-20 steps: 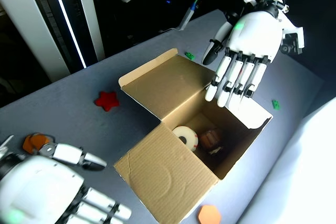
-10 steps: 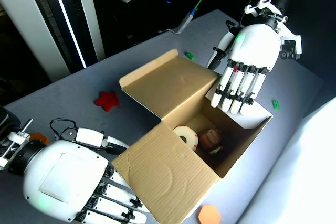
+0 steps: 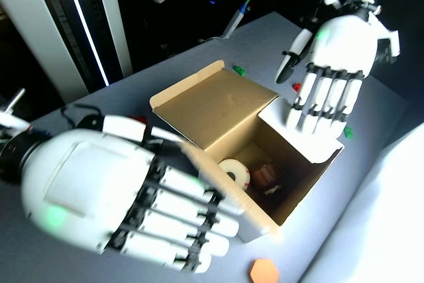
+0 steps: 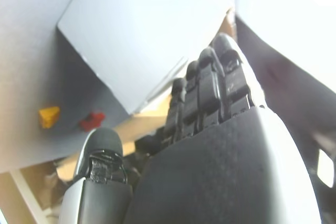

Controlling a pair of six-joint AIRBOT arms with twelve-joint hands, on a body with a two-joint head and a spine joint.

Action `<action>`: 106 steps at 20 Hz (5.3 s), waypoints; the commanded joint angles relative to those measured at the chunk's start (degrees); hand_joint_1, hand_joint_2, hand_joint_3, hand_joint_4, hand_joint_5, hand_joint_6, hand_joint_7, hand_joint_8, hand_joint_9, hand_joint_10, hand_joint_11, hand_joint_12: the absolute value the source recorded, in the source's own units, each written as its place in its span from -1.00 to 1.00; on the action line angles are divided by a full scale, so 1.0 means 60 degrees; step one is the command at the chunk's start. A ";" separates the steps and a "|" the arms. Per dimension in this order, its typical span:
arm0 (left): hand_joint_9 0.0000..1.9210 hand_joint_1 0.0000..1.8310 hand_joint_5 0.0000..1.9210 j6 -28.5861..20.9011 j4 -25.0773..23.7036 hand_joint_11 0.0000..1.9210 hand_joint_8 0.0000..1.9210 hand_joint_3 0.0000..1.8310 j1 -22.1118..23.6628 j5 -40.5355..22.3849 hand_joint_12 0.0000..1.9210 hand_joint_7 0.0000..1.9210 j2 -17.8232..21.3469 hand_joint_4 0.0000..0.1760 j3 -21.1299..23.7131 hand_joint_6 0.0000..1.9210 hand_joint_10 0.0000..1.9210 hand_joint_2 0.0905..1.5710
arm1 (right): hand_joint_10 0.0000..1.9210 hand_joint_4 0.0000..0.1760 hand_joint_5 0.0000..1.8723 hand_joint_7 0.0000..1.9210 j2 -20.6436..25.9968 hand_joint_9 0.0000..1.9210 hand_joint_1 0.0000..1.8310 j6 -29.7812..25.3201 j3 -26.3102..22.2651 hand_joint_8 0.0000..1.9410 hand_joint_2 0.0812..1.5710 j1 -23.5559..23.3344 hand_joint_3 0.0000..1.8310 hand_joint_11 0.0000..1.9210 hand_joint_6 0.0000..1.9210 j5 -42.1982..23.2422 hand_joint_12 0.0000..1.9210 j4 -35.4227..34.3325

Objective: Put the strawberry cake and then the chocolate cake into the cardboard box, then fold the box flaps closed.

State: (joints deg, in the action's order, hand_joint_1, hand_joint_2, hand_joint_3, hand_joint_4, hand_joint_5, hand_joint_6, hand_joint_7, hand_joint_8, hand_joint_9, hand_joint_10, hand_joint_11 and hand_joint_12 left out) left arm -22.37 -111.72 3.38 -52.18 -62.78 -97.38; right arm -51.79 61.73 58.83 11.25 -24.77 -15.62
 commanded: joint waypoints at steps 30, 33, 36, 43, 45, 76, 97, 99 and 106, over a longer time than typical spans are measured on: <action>-0.82 -1.00 -0.87 0.1200 0.1826 -1.00 -1.00 -1.00 -0.3003 0.0010 -0.39 -0.84 0.2560 -0.72 0.3202 -1.00 -1.00 0.66 | -0.99 -1.00 -0.96 -0.87 0.0389 -0.83 -0.88 0.0238 -0.0272 -1.00 0.63 -0.0165 -1.00 -1.00 -1.00 -0.1253 -0.44 -0.0919; -0.82 -1.00 -0.86 0.1726 0.2359 -1.00 -1.00 -1.00 -0.3703 0.0300 -0.36 -0.83 0.2559 -0.59 0.3598 -0.99 -1.00 0.66 | -0.99 -1.00 -0.94 -0.88 0.1265 -0.83 -0.89 0.0125 -0.0672 -1.00 0.62 0.0126 -1.00 -1.00 -0.99 -0.0995 -0.49 -0.0927; -0.81 -1.00 -0.86 0.2119 0.2761 -1.00 -1.00 -1.00 -0.4279 0.0551 -0.34 -0.81 0.2553 -0.69 0.3957 -1.00 -1.00 0.66 | -0.99 -1.00 -0.95 -0.86 0.2029 -0.82 -0.91 0.0138 -0.1021 -1.00 0.62 0.0299 -1.00 -1.00 -1.00 -0.0753 -0.41 -0.0925; -0.81 -1.00 -0.86 0.2669 0.3263 -1.00 -1.00 -1.00 -0.4781 0.0899 -0.37 -0.83 0.2456 -0.62 0.4791 -1.00 -1.00 0.66 | -1.00 -1.00 -0.96 -0.87 0.2529 -0.83 -0.93 0.0140 -0.1074 -1.00 0.62 0.0067 -1.00 -1.00 -1.00 -0.0608 -0.38 -0.0989; -0.82 -1.00 -0.86 0.2680 0.3262 -1.00 -1.00 -1.00 -0.4767 0.0990 -0.37 -0.83 0.2406 -0.68 0.4999 -1.00 -1.00 0.67 | -0.99 -1.00 -0.92 -0.84 0.2505 -0.80 -0.91 0.0146 -0.1097 -1.00 0.60 -0.0023 -1.00 -1.00 -0.99 -0.0608 -0.32 -0.0989; -0.84 -1.00 -0.90 0.0198 0.1177 -1.00 -1.00 -1.00 -0.0081 -0.0401 -0.41 -0.85 -0.0986 -0.62 -0.0140 -1.00 -1.00 0.66 | -0.99 -1.00 -0.85 -0.84 0.2365 -0.80 -0.77 0.0529 -0.1111 -1.00 0.52 -0.0340 -1.00 -1.00 -0.99 -0.0417 -0.31 -0.0966; -0.86 -1.00 -0.90 -0.0782 0.0256 -1.00 -1.00 -1.00 0.0951 -0.0733 -0.39 -0.85 0.0732 -0.63 0.1574 -1.00 -1.00 0.65 | -0.99 -1.00 -0.89 -0.84 0.2385 -0.79 -0.81 0.0597 -0.1182 -1.00 0.55 -0.0251 -1.00 -1.00 -0.99 -0.0164 -0.27 -0.0919; -0.86 -1.00 -0.88 -0.1040 -0.0050 -1.00 -1.00 -1.00 0.1259 -0.0885 -0.37 -0.85 0.1224 -0.63 0.1912 -0.99 -1.00 0.65 | -0.99 -1.00 -0.89 -0.85 0.2395 -0.80 -0.82 0.0608 -0.1186 -1.00 0.55 -0.0233 -1.00 -1.00 -1.00 -0.0163 -0.38 -0.0918; -0.66 -0.97 -0.75 -0.1677 -0.0825 -1.00 -0.99 -1.00 0.1268 -0.1358 0.07 -0.66 0.3084 -0.57 0.3520 -0.98 -0.97 0.65 | -0.94 -1.00 -0.65 -0.59 0.2409 -0.65 -0.90 0.0668 -0.1186 -0.96 0.51 -0.0176 -1.00 -1.00 -0.93 -0.0164 -0.08 -0.0918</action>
State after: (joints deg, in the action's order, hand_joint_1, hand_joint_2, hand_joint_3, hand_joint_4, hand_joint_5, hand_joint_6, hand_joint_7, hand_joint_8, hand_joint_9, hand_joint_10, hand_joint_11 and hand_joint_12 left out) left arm -32.34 -120.68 10.39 -61.17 -44.27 -75.66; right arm -38.20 65.82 51.57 10.46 -19.05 -21.39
